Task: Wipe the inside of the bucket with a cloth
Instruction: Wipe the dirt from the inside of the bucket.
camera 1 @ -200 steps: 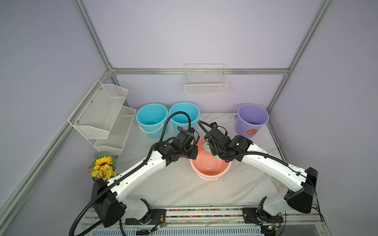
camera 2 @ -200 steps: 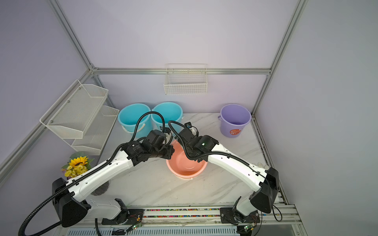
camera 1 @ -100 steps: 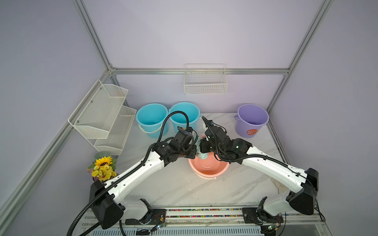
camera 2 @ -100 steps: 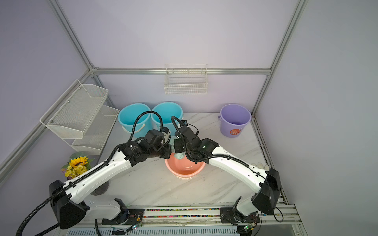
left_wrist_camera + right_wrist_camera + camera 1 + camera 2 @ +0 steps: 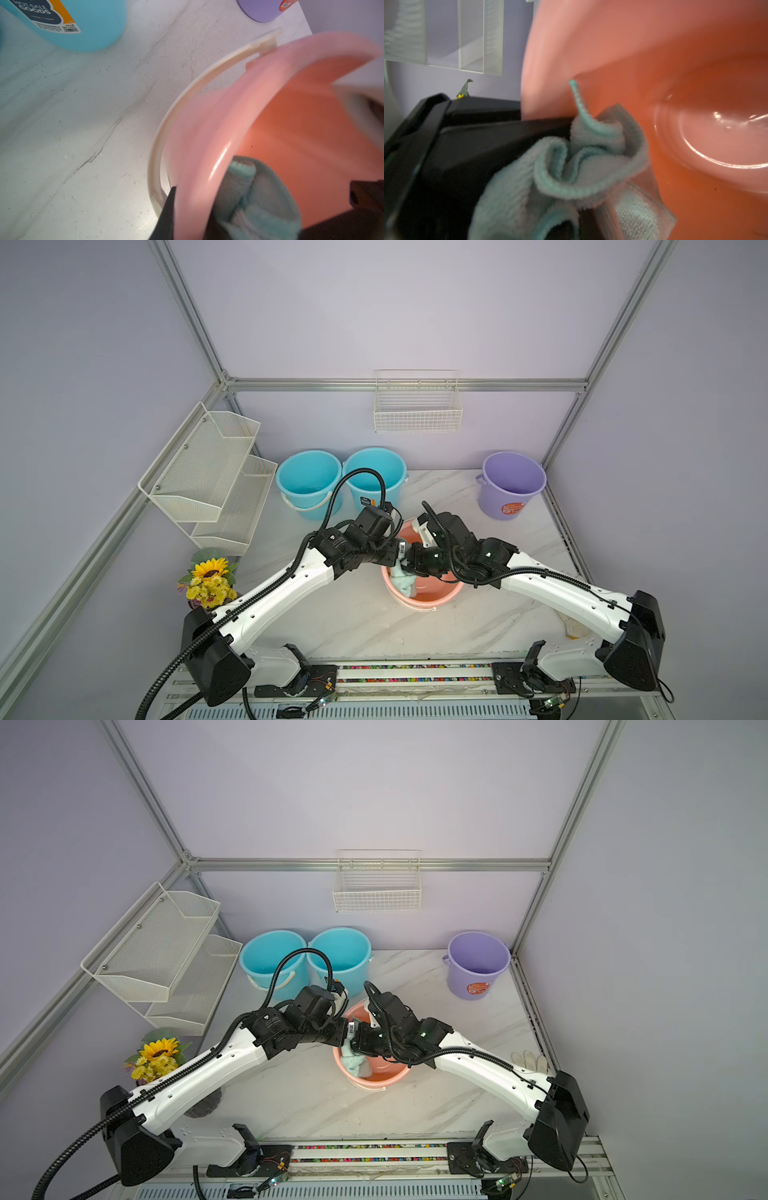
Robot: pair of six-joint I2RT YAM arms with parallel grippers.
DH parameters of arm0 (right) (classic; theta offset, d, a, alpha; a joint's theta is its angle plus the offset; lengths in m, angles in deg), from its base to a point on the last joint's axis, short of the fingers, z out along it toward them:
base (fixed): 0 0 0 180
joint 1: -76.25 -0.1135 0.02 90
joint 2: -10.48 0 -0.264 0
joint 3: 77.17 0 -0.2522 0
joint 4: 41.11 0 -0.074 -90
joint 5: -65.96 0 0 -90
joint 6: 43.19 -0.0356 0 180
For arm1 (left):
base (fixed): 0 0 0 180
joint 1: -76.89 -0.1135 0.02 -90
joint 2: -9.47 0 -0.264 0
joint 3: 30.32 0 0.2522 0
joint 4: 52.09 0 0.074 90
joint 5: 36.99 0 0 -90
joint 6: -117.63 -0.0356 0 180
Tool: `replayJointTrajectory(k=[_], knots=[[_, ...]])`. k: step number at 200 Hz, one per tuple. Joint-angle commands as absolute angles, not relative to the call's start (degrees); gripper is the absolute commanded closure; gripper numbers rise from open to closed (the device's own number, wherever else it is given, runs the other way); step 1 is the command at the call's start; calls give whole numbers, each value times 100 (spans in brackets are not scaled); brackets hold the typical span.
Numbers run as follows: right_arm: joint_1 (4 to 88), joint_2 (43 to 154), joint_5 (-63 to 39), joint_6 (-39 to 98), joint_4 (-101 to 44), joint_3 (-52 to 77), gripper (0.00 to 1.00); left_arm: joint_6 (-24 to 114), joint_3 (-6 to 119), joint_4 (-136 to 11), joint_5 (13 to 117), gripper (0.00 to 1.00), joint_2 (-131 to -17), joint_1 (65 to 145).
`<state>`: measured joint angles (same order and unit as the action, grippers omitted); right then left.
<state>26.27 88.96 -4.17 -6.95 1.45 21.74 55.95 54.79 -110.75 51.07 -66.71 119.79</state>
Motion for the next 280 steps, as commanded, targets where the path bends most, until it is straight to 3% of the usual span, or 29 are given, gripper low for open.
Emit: replayJointTrajectory(k=[1, 24, 69, 137, 186, 208, 250, 280], knots=[[2584, 8829, 683, -399, 921, 1981, 100, 5554, 5628, -10570, 5219, 100, -6561, 12009], [2586, 9036, 623, 461, 2231, 1537, 100, 5557, 5621, -10629, 5170, 100, -6525, 11998], [2588, 9406, -987, 1666, 4625, 611, 100, 5567, 5604, -10734, 5115, 100, -6487, 11970], [2584, 9770, -4060, 1801, 5931, -203, 100, 5524, 5657, -10826, 5178, 100, -6515, 11928], [2587, 10031, -6061, 1795, 5514, -823, 100, 5556, 5631, -10839, 5266, 100, -6515, 11926], [2587, 9976, -6403, 2107, 4642, -798, 100, 5567, 5604, -10808, 5385, 100, -6537, 11926], [2585, 9634, -5683, 2965, 1897, -33, 100, 5567, 5612, -10786, 5562, 100, -6594, 11932], [2589, 9754, -4797, 2983, 928, 211, 100, 5587, 5578, -10735, 5615, 100, -6590, 11926]])
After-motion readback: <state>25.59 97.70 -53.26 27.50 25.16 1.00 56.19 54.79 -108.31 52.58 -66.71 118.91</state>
